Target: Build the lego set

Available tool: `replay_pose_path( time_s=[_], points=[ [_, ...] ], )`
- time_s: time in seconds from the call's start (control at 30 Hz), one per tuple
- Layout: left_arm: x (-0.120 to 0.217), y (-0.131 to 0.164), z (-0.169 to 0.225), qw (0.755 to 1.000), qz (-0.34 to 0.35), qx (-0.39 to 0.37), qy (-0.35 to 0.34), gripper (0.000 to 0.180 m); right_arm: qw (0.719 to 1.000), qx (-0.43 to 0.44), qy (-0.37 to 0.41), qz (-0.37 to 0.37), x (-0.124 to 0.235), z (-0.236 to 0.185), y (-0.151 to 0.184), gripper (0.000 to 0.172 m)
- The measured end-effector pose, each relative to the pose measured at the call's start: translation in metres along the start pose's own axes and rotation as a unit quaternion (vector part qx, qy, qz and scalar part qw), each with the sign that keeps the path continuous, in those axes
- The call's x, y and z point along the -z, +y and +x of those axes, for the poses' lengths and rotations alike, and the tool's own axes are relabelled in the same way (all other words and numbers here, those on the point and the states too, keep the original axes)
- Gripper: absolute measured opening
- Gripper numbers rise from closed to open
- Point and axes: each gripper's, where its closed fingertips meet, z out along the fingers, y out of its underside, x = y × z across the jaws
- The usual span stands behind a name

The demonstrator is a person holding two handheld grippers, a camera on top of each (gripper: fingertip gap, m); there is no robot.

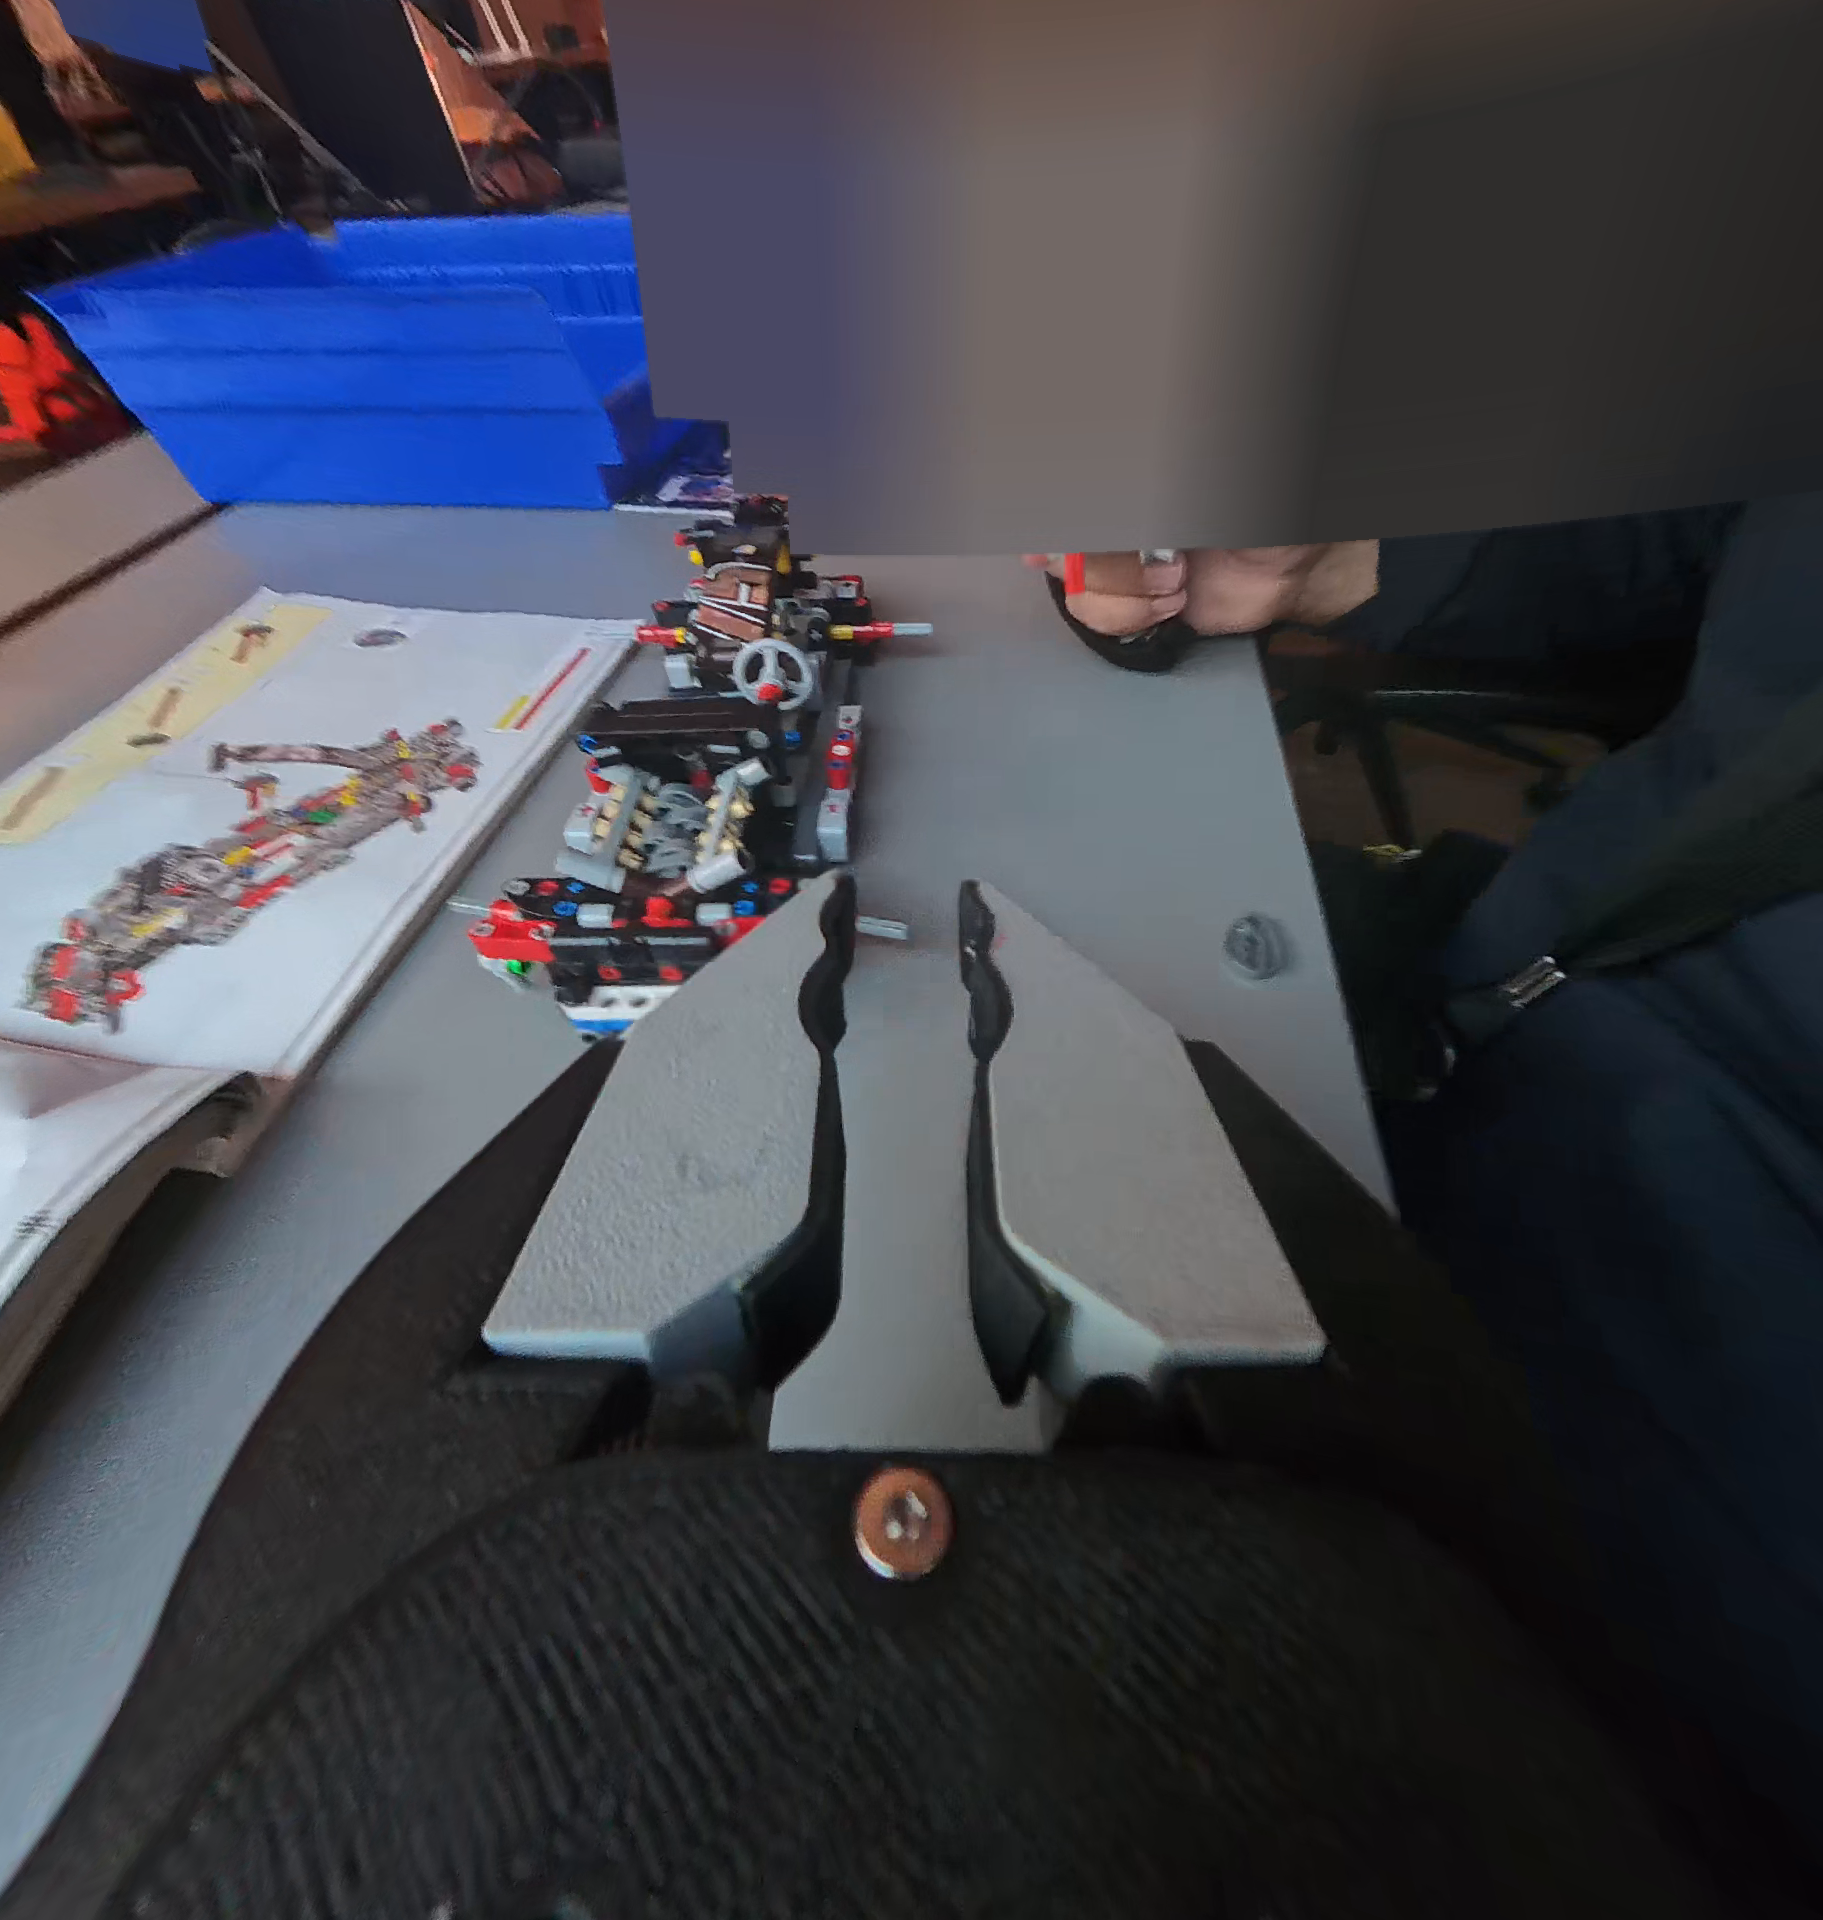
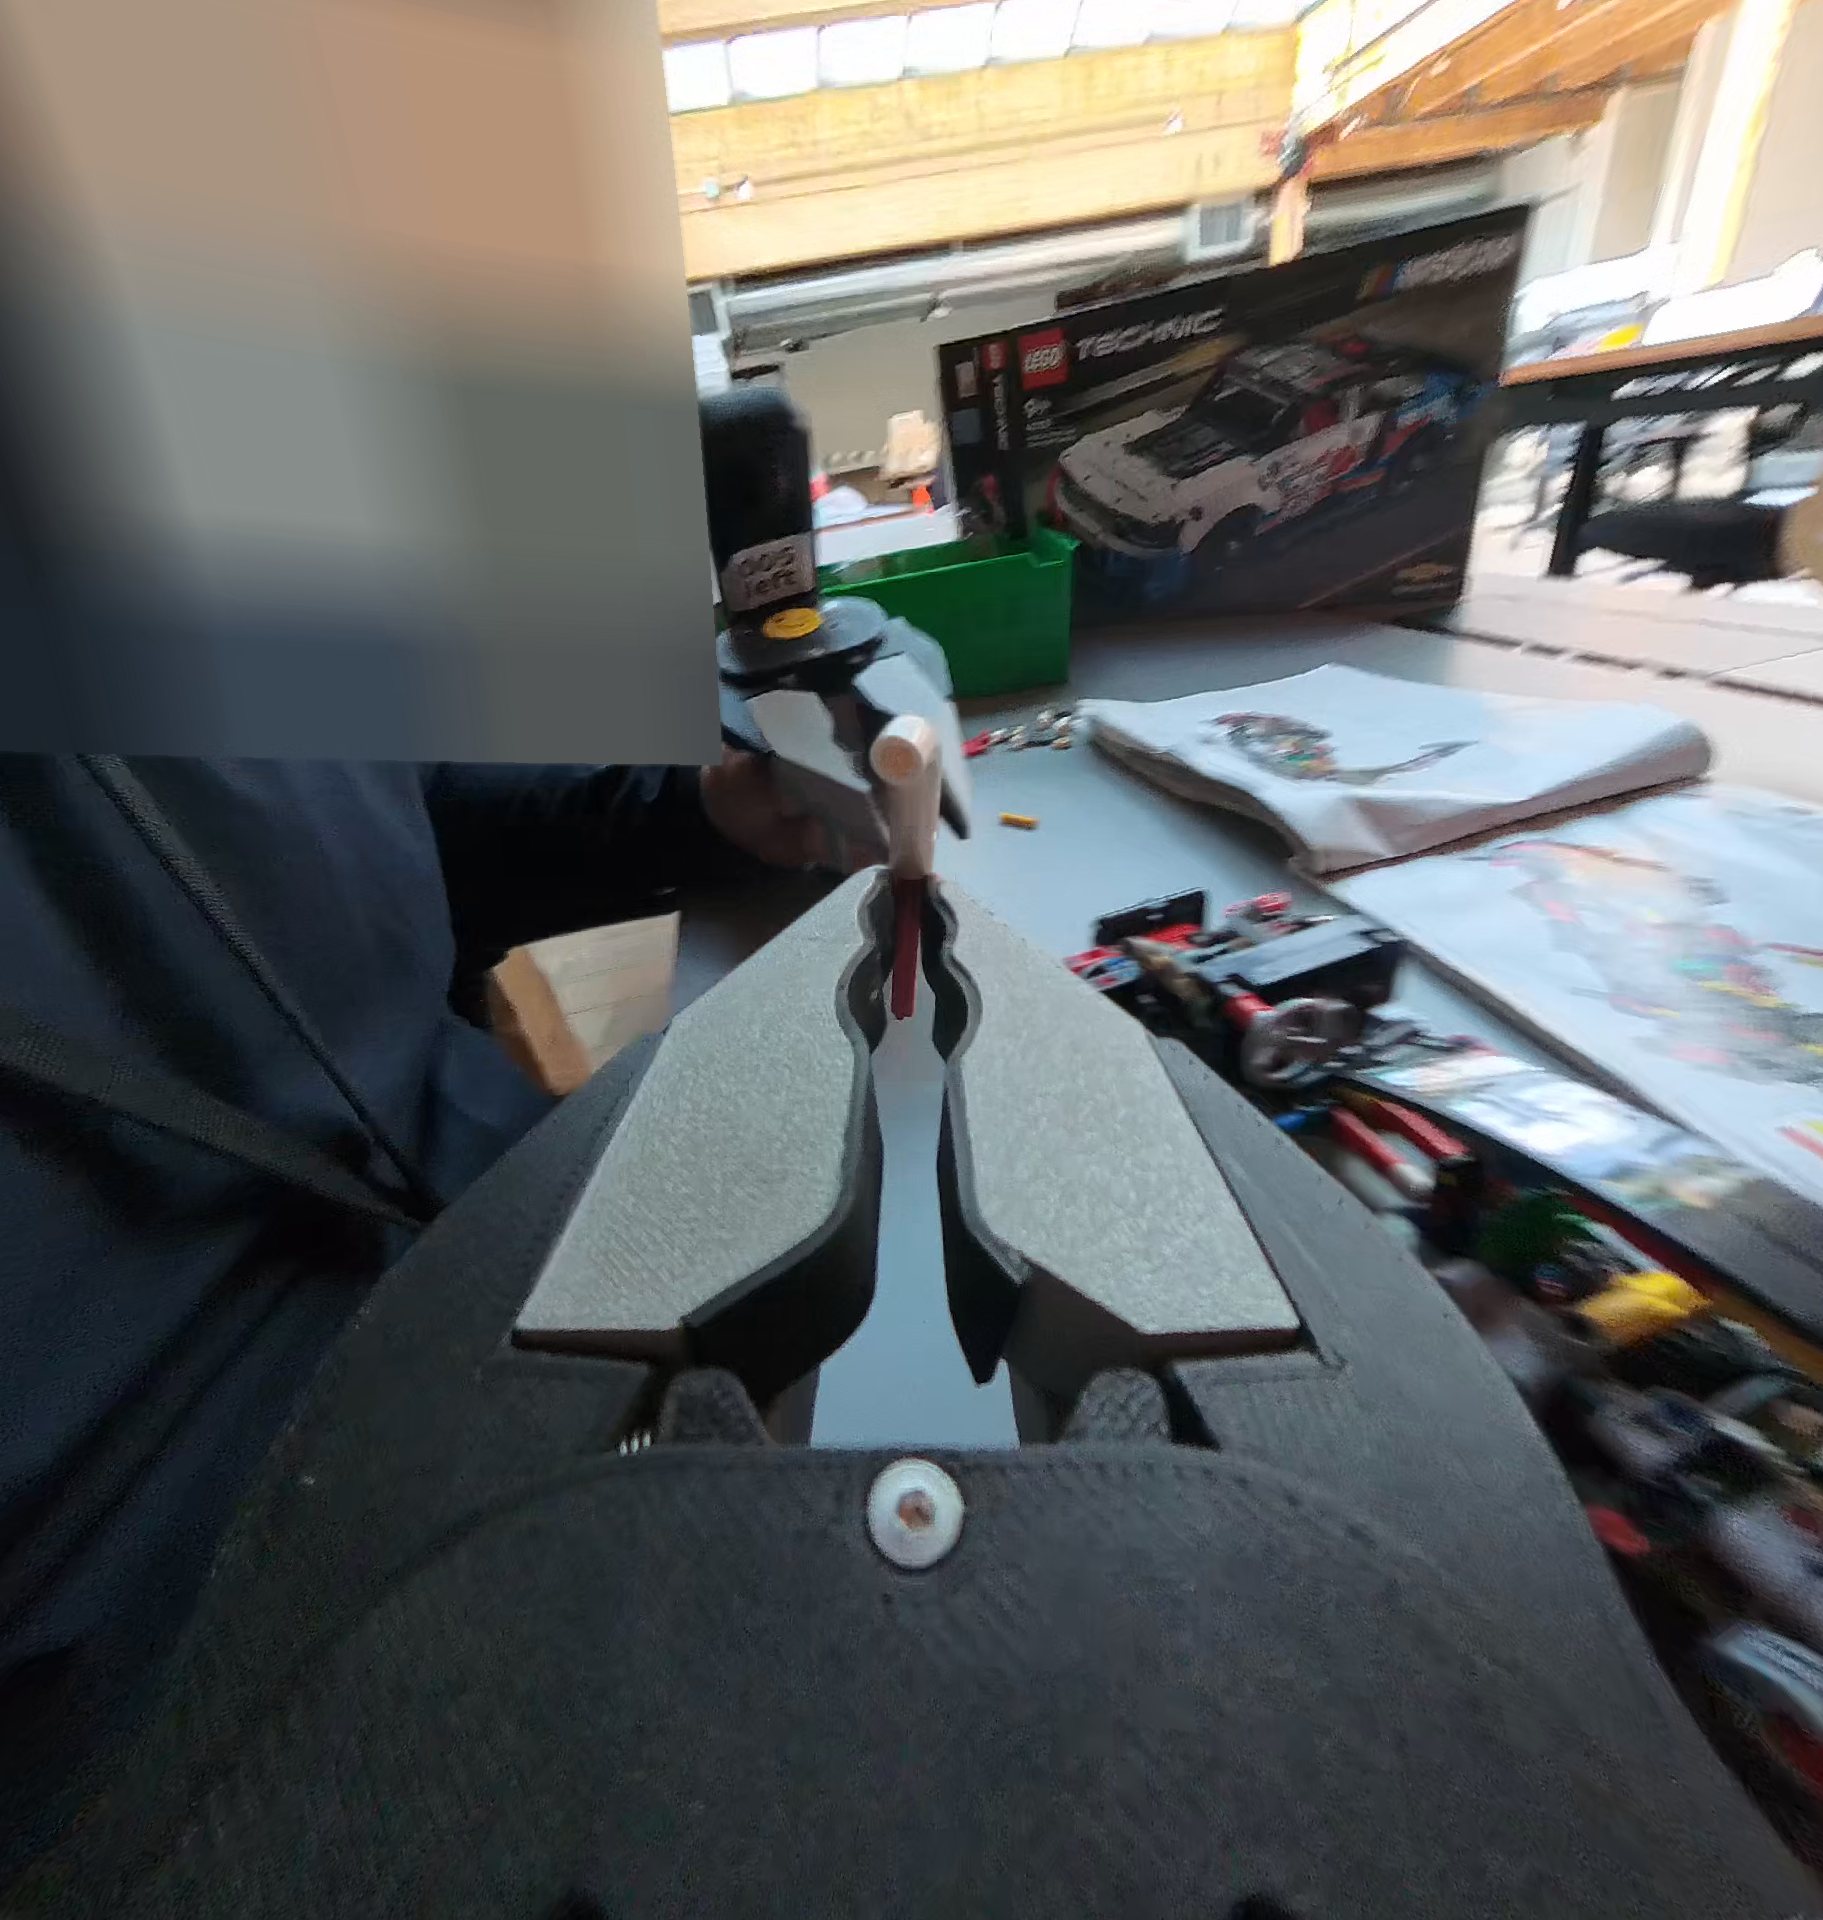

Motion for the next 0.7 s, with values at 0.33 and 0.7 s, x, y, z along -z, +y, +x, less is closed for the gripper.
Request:
replay_pose_path(
  time_s=[0.33, 0.7],
  points=[
    [-0.026, 0.033, 0.078, 0.982, -0.147, 0.034, 0.112, 0.018, 0.979, -0.026, -0.079, -0.186, -0.043, -0.06, 0.058, 0.001],
    [-0.034, 0.03, 0.092, 0.977, -0.177, 0.013, 0.121, 0.015, 0.973, -0.003, -0.038, -0.227, -0.047, -0.067, 0.074, 0.001]
  ],
)
